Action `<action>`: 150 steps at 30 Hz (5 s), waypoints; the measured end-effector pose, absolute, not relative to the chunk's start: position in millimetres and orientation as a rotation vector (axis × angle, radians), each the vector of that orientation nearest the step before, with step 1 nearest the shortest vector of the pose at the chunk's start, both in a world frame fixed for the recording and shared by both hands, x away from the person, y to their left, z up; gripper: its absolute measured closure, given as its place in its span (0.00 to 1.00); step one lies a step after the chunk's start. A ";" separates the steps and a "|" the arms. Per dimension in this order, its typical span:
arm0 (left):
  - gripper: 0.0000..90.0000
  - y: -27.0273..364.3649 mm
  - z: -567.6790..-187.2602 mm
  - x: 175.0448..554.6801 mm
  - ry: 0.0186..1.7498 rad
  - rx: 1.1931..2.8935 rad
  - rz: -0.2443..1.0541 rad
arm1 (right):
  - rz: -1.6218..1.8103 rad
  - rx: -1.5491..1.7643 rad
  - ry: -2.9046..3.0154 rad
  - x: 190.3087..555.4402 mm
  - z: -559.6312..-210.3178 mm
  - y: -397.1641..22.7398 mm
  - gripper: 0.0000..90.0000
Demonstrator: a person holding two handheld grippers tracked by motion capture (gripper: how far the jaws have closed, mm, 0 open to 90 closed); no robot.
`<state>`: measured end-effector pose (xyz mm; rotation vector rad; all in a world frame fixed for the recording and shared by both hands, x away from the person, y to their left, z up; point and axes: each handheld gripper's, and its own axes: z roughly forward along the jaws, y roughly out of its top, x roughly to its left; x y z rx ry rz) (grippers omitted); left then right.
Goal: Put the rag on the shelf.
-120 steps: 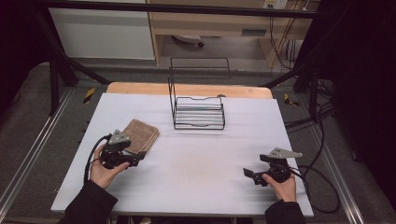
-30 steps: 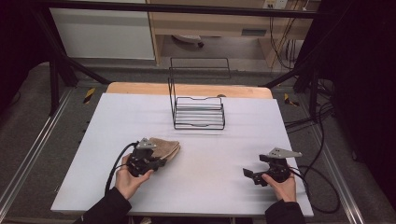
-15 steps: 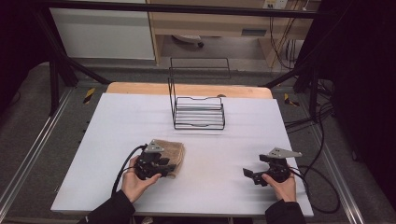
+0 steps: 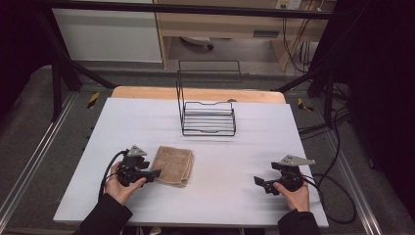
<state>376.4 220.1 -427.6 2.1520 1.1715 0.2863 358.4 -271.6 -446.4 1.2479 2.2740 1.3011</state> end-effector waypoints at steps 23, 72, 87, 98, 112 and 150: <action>0.83 221.4 -440.4 371.8 1.196 2.133 0.206 | 1.245 1.220 2.275 371.6 -432.2 -210.7 0.01; 0.95 228.6 -433.0 374.1 1.178 2.159 0.135 | 1.281 1.291 2.478 440.3 -439.2 -39.5 0.94; 0.94 185.2 -433.8 358.9 1.080 2.160 0.103 | 1.203 1.345 2.449 423.8 -422.5 -80.7 0.94; 0.51 192.7 -422.5 376.1 1.089 2.132 0.216 | 1.144 1.258 2.431 422.8 -446.3 -77.4 0.87; 0.53 175.9 -432.1 442.1 1.113 2.078 0.249 | 1.224 1.260 2.372 426.4 -443.4 -95.4 0.51; 0.95 167.1 -440.0 441.0 1.067 2.135 0.205 | 1.265 1.339 2.439 429.6 -452.3 -85.6 0.94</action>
